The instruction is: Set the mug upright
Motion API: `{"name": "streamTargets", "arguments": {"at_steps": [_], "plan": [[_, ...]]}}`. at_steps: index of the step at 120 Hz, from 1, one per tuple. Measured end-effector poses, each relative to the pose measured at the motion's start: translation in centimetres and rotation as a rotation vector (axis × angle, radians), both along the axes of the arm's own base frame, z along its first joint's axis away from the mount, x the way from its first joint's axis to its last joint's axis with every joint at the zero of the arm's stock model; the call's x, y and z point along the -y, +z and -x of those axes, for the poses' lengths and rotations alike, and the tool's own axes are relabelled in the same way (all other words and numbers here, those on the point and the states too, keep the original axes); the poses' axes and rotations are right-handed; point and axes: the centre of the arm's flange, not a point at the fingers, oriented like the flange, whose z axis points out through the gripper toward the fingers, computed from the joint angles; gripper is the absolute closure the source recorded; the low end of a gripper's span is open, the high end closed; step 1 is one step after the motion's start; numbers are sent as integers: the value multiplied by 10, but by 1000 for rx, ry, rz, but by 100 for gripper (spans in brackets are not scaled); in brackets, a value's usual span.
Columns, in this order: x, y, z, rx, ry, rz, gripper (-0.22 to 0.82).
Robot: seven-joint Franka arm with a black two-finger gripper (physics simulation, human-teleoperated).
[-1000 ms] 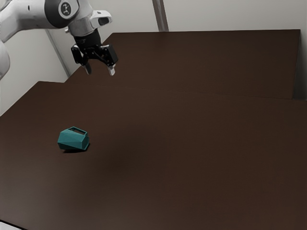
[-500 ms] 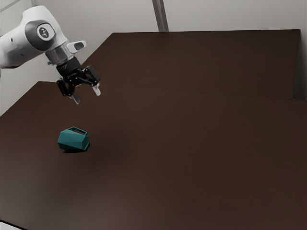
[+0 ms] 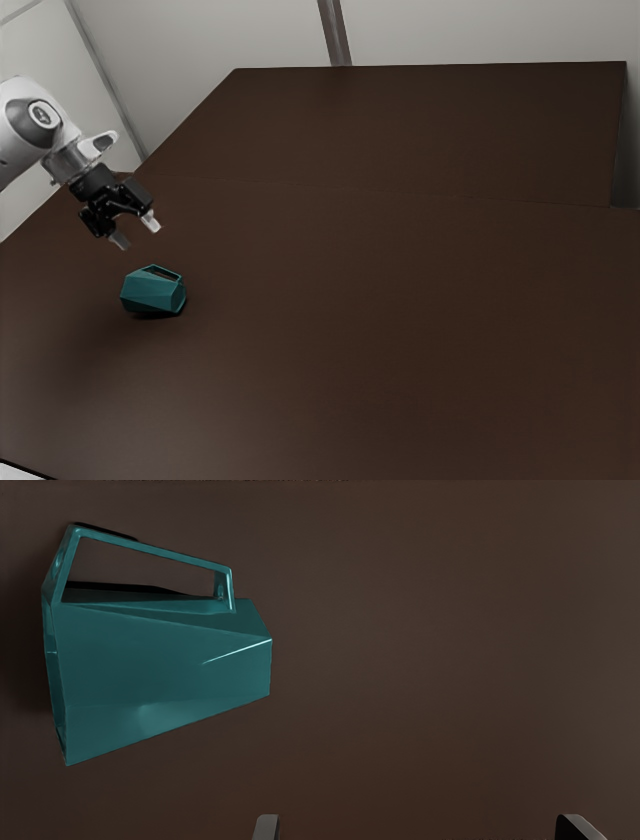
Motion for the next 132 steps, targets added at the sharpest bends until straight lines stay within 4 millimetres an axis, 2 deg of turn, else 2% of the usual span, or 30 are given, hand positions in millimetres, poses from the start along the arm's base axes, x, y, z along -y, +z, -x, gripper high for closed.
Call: {"name": "streamTargets", "arguments": {"at_steps": [30,62,93,132], "plan": [[-63,-36,21,70,-19,90,0],[-97,-80,27,130,-54,177,0],[-111,-108,11,198,-96,243,0],[-112,-142,11,234,-109,339,0]]}}
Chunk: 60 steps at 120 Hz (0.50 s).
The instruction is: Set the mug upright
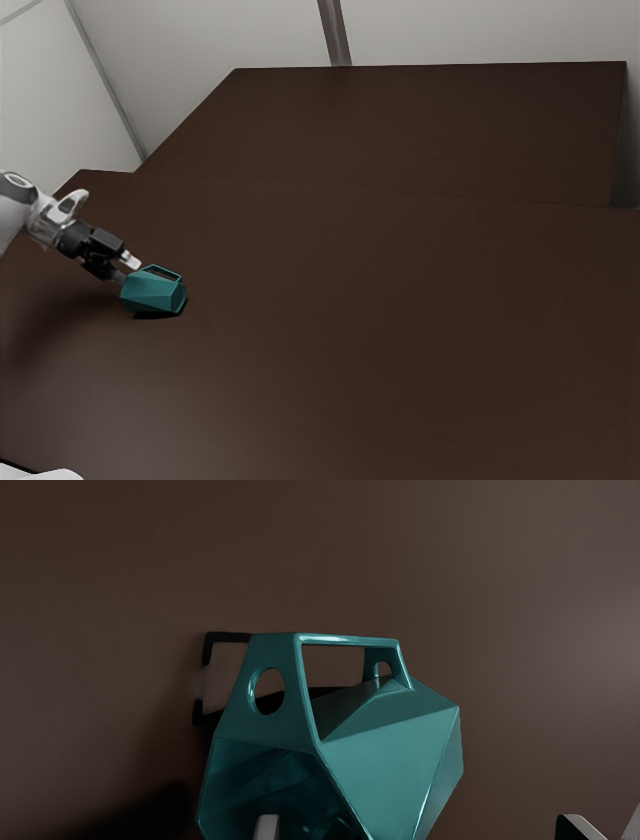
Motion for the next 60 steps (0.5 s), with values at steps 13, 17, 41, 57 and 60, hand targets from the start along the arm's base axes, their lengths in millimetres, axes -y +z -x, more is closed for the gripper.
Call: {"name": "streamTargets", "arguments": {"at_steps": [13,17,41,57,60], "plan": [[-1,-8,2,10,5,38,0],[-2,-11,4,12,8,52,0],[2,-30,11,7,8,149,3],[3,-33,14,8,1,177,19],[2,-33,16,9,1,181,21]]}}
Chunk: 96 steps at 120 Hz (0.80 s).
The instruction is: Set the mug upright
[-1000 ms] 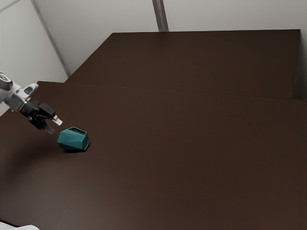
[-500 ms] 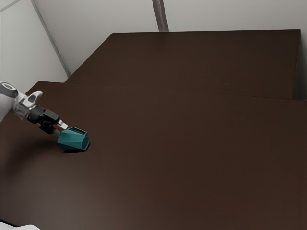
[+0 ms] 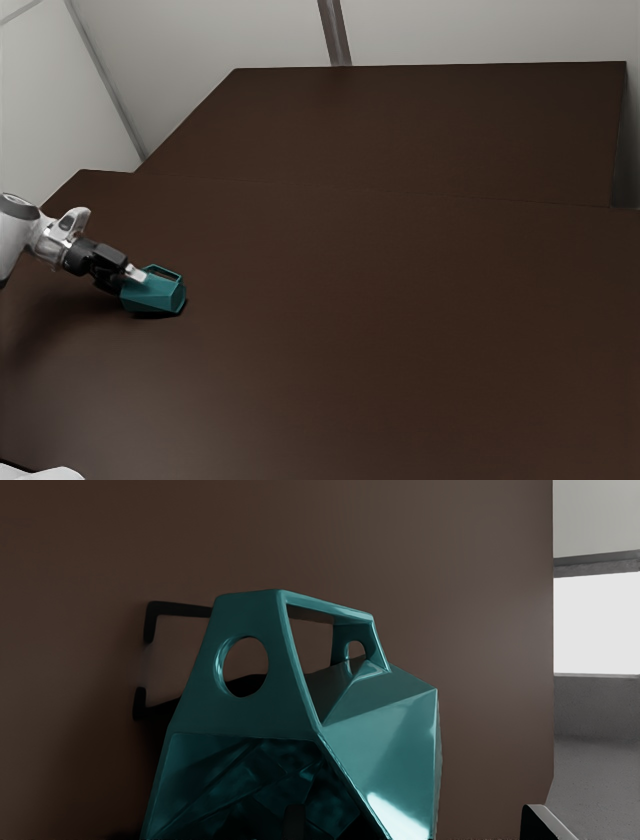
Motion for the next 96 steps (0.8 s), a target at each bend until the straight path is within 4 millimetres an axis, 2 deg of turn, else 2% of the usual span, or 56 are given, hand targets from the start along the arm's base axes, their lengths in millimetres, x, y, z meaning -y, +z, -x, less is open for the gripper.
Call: {"name": "streamTargets", "arguments": {"at_steps": [25,57,76,96], "plan": [[0,0,3,8,-8,15,42],[2,4,-2,29,-19,22,61],[4,7,-3,37,-26,22,70],[6,10,-6,43,-33,18,75]]}}
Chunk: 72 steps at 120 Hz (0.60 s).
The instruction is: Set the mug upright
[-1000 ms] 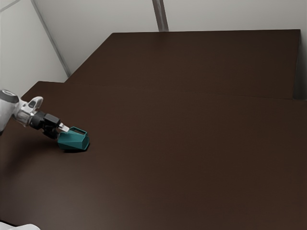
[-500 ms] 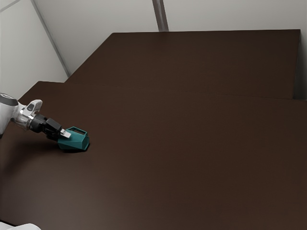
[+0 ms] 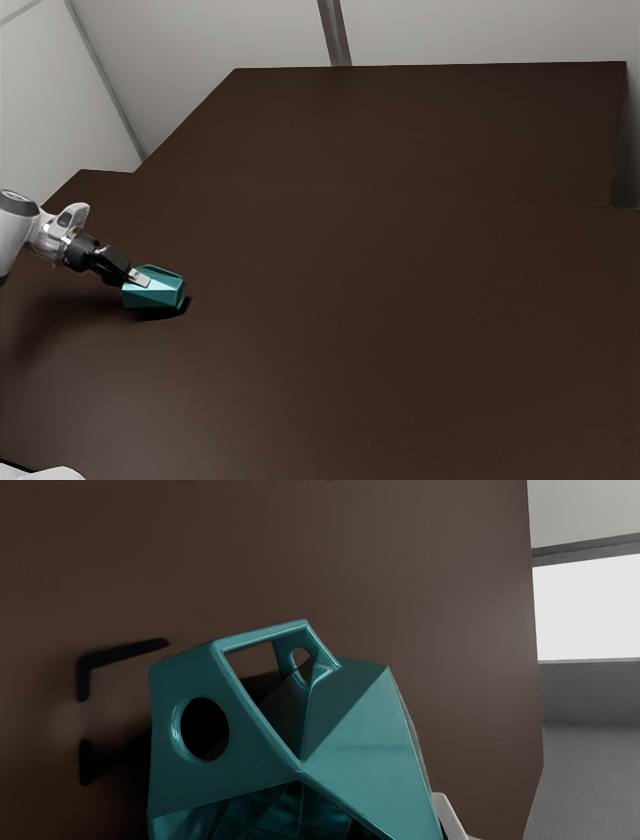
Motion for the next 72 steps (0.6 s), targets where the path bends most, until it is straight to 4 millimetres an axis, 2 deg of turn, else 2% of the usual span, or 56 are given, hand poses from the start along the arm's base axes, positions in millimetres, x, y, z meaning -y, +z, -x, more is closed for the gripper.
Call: {"name": "streamTargets", "arguments": {"at_steps": [8,34,53,65,72], "plan": [[4,6,-3,8,-8,-9,76],[27,49,-20,49,-57,-85,78],[76,102,-40,75,-144,-221,78],[123,140,-48,87,-219,-371,78],[147,153,-51,90,-249,-449,78]]}}
